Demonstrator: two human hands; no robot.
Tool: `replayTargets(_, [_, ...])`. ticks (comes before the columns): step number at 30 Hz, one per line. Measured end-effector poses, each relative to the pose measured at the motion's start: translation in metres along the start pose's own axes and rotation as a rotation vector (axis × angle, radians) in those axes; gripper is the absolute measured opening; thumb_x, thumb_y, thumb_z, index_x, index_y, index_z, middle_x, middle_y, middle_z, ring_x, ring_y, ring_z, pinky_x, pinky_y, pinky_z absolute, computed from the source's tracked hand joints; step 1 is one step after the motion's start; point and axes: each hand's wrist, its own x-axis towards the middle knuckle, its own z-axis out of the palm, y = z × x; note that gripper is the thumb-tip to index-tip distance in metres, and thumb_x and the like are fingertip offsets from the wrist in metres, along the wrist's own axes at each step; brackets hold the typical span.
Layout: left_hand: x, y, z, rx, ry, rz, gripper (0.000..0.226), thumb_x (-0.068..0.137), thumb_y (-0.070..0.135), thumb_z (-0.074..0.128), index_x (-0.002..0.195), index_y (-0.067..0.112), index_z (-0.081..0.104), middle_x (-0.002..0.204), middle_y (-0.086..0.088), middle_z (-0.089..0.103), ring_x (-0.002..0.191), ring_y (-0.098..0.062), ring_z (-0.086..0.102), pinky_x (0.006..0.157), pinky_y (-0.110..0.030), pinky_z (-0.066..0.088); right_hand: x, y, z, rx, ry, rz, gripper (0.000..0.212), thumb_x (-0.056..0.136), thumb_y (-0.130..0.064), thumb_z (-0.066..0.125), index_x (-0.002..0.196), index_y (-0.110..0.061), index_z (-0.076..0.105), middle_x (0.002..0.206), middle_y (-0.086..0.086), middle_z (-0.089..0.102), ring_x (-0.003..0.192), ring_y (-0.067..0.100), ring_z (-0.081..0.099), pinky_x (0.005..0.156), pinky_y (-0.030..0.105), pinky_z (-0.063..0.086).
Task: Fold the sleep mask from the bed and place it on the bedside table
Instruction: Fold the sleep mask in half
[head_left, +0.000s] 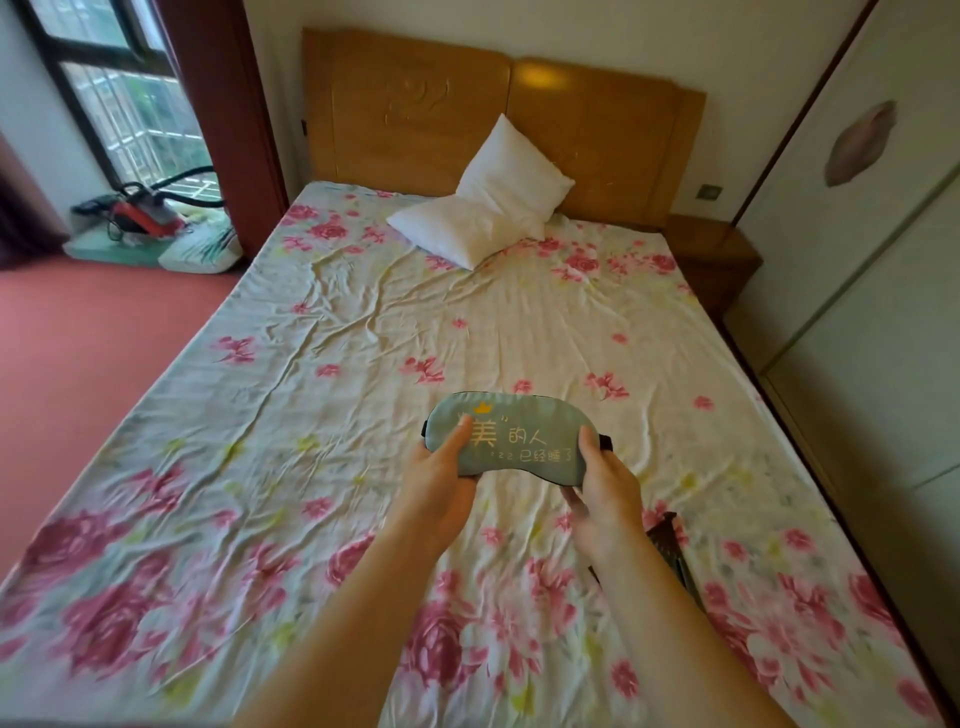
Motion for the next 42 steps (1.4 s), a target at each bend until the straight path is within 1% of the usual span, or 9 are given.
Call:
replayTargets(6, [0.005,0.001,-0.004,-0.016,0.068,0.0,0.01,0.094,0.006,0.065,0.098,0.005,0.074,0.094,-0.015,0.08,0.084,-0.027,0.078,0.062,-0.034,0.062,0.004,-0.001,-0.002,-0.281,0.064,-0.21,0.031,0.09,-0.042,0.065,0.072,-0.017,0.069,0.075,-0.004,0.068,0.07,0.007,0.064,0.048,0.011,0.045])
replayTargets(10, [0.008,0.002,-0.004,-0.048,0.15,-0.04,0.021,0.092,0.008,0.068,0.112,0.002,0.067,0.091,-0.013,0.08,0.079,-0.025,0.078,0.06,-0.035,0.062,0.006,-0.002,0.002,-0.25,0.03,-0.168,0.031,0.09,-0.031,0.068,0.065,-0.012,0.067,0.078,0.008,0.069,0.083,0.028,0.068,0.082,0.051,0.057])
replayTargets(12, [0.008,0.001,-0.004,-0.037,0.145,-0.057,0.02,0.093,0.011,0.066,0.111,0.004,0.066,0.089,-0.013,0.08,0.078,-0.025,0.078,0.06,-0.037,0.062,0.005,-0.001,0.004,-0.224,0.025,-0.171,0.03,0.089,-0.029,0.07,0.066,-0.009,0.067,0.077,0.009,0.069,0.081,0.027,0.067,0.084,0.056,0.056])
replayTargets(20, [0.005,0.005,0.001,-0.083,0.084,-0.076,0.022,0.096,0.014,0.062,0.113,0.0,0.065,0.1,-0.018,0.078,0.087,-0.026,0.077,0.076,-0.04,0.063,-0.001,-0.002,0.01,0.14,0.045,-0.028,0.026,0.088,-0.025,0.072,0.099,-0.003,0.065,0.093,0.01,0.072,0.08,0.021,0.073,0.057,0.031,0.058])
replayTargets(22, [0.004,0.003,0.002,-0.095,0.092,-0.084,0.024,0.095,0.012,0.062,0.115,-0.001,0.063,0.102,-0.018,0.077,0.088,-0.026,0.077,0.085,-0.042,0.06,-0.006,-0.003,0.014,0.253,-0.054,0.024,0.027,0.088,-0.026,0.071,0.102,-0.003,0.068,0.092,0.009,0.076,0.081,0.02,0.074,0.06,0.031,0.06])
replayTargets(26, [0.001,-0.001,0.007,-0.128,0.076,-0.099,0.018,0.098,0.01,0.058,0.111,-0.001,0.064,0.091,-0.014,0.079,0.083,-0.022,0.078,0.071,-0.034,0.062,-0.014,0.005,0.023,0.282,-0.167,0.036,0.023,0.091,-0.021,0.066,0.108,-0.006,0.069,0.1,0.011,0.076,0.091,0.022,0.073,0.074,0.032,0.058])
replayTargets(31, [-0.003,0.0,0.01,-0.082,-0.001,-0.09,0.034,0.103,0.02,0.047,0.126,-0.001,0.061,0.124,-0.022,0.068,0.107,-0.029,0.07,0.089,-0.039,0.054,-0.012,0.006,0.027,0.284,-0.15,0.001,0.019,0.097,-0.021,0.058,0.109,-0.009,0.067,0.1,0.008,0.076,0.086,0.019,0.073,0.07,0.03,0.057])
replayTargets(38, [-0.003,-0.007,0.009,-0.008,-0.026,-0.105,0.046,0.104,0.029,0.045,0.146,0.01,0.045,0.137,-0.024,0.06,0.123,-0.036,0.062,0.094,-0.046,0.055,-0.008,0.004,0.027,0.15,-0.11,-0.09,0.014,0.095,-0.013,0.058,0.105,-0.009,0.068,0.099,0.012,0.074,0.084,0.021,0.074,0.063,0.031,0.058])
replayTargets(42, [-0.005,-0.008,0.012,0.019,-0.035,-0.067,0.036,0.102,0.023,0.052,0.138,0.02,0.054,0.132,-0.018,0.065,0.116,-0.033,0.068,0.091,-0.047,0.058,-0.006,0.006,0.029,-0.27,0.034,-0.299,0.018,0.092,-0.01,0.059,0.109,-0.007,0.066,0.103,0.012,0.071,0.089,0.022,0.07,0.07,0.03,0.057])
